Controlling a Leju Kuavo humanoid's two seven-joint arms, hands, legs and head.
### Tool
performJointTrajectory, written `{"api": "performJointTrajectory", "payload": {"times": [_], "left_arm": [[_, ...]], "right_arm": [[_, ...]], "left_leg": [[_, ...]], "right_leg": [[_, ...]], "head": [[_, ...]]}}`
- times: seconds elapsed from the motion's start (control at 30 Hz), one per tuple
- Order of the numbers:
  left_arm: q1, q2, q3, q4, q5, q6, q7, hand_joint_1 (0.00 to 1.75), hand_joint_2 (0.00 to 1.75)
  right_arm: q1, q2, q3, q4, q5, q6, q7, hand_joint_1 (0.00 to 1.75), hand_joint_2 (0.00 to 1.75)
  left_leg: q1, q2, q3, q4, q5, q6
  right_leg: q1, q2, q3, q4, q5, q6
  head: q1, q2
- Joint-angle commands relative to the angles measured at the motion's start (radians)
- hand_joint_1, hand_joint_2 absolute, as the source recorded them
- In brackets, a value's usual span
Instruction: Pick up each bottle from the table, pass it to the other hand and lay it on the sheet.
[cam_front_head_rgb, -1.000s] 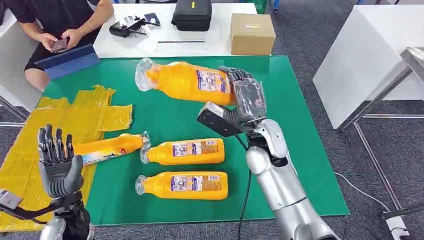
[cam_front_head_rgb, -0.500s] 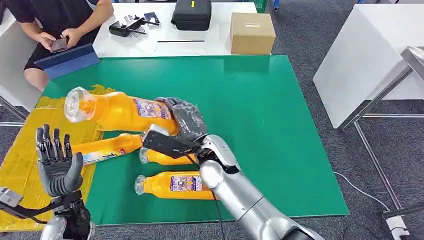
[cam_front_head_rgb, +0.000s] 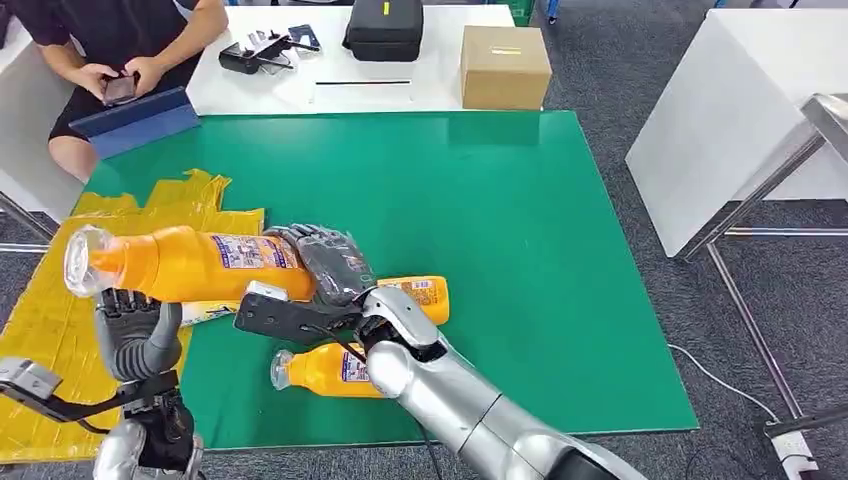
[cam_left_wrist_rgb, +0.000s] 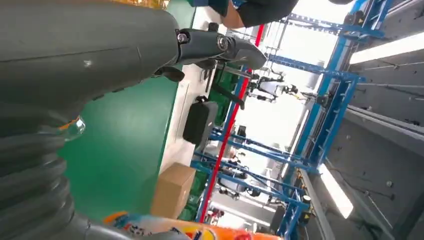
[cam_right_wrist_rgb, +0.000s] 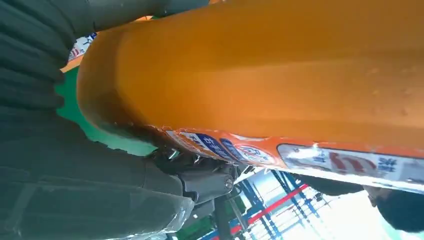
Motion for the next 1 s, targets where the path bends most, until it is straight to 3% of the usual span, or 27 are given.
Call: {"api": "performJointTrajectory", "payload": {"times": [0.03, 0.67, 1.0], "left_arm": [[-0.041, -0.007, -0.100, 0.031, 0.015, -0.025, 0.030, 0.00, 1.75], [0.007, -0.019, -0.219, -0.047, -0.004, -0.025, 0.060, 0.00, 1.75], [-0.032, -0.010, -0.220, -0.006, 0.018, -0.016, 0.071, 0.00, 1.75]], "right_arm": [[-0.047, -0.012, -0.029, 0.057, 0.062, 0.009, 0.005, 1.64, 1.75], [-0.012, -0.023, -0.138, 0.031, 0.155, 0.029, 0.007, 1.66, 1.75], [-0.064, -0.012, 0.189, 0.091, -0.028, -0.003, 0.083, 1.69, 1.75]], "left_leg": [[0.001, -0.002, 0.003, 0.001, -0.001, -0.004], [0.001, -0.001, 0.003, 0.000, -0.001, -0.003], [0.001, 0.003, 0.004, 0.000, -0.001, -0.004]], "right_leg": [[0.001, -0.003, 0.004, 0.000, -0.002, -0.002], [0.001, -0.002, 0.004, 0.000, -0.001, -0.001], [0.001, 0.002, 0.003, 0.000, -0.001, -0.002]], "head": [[0.000, 0.000], [0.000, 0.000], [0.000, 0.000]]}}
